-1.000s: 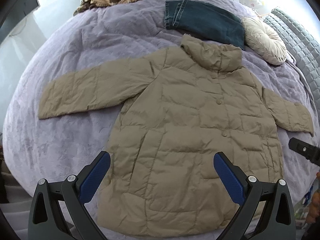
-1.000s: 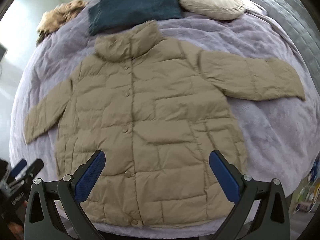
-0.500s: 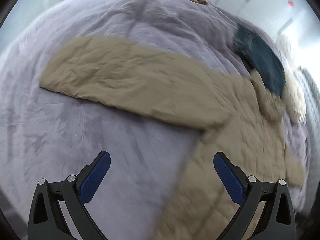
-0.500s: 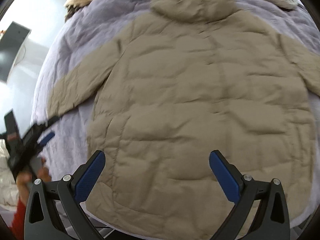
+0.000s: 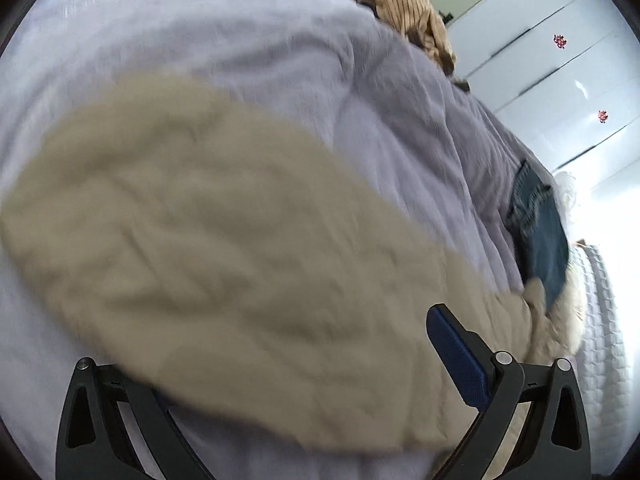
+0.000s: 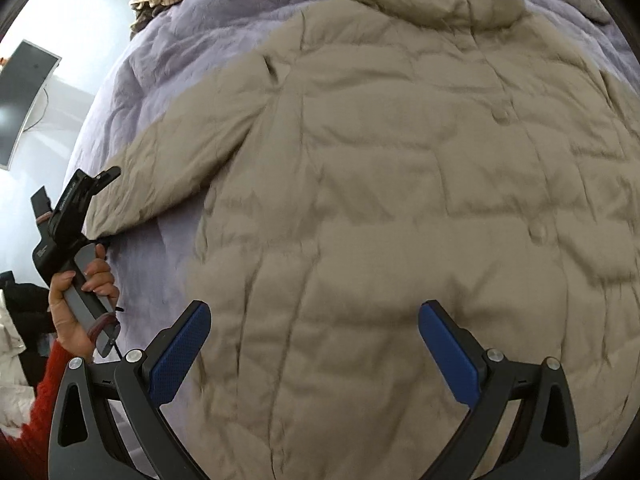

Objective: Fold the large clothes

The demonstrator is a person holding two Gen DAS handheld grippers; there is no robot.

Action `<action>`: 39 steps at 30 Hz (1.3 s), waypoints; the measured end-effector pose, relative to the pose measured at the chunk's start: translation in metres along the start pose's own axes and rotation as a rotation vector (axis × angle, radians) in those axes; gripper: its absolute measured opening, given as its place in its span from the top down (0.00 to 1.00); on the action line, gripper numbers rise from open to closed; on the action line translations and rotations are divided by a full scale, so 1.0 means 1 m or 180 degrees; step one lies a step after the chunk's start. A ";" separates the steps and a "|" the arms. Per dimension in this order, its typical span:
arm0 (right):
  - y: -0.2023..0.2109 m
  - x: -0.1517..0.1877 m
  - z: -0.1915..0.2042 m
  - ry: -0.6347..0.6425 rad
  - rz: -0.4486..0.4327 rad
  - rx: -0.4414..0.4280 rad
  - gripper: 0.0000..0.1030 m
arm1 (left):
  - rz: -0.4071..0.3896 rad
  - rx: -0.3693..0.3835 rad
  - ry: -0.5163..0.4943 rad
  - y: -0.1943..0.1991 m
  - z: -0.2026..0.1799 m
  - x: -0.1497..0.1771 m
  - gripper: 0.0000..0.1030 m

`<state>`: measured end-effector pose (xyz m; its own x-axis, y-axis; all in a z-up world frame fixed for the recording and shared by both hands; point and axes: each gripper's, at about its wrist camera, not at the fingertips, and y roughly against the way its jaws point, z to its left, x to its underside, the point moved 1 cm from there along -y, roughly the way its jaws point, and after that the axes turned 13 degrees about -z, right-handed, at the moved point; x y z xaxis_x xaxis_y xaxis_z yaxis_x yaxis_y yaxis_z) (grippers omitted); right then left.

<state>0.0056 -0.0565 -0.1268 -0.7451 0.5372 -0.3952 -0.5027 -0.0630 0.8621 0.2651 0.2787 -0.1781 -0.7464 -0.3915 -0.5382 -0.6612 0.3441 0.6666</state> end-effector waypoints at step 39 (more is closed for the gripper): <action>-0.008 -0.063 -0.155 -0.0825 -0.0256 -0.0070 0.84 | 0.0272 0.1271 -0.3100 0.028 -0.387 0.207 0.85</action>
<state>-0.0120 -0.2204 -0.1579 -0.5669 0.7384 -0.3653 -0.5671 -0.0282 0.8231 0.1213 -0.1232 -0.0714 -0.4133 0.4404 -0.7970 -0.4484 0.6634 0.5991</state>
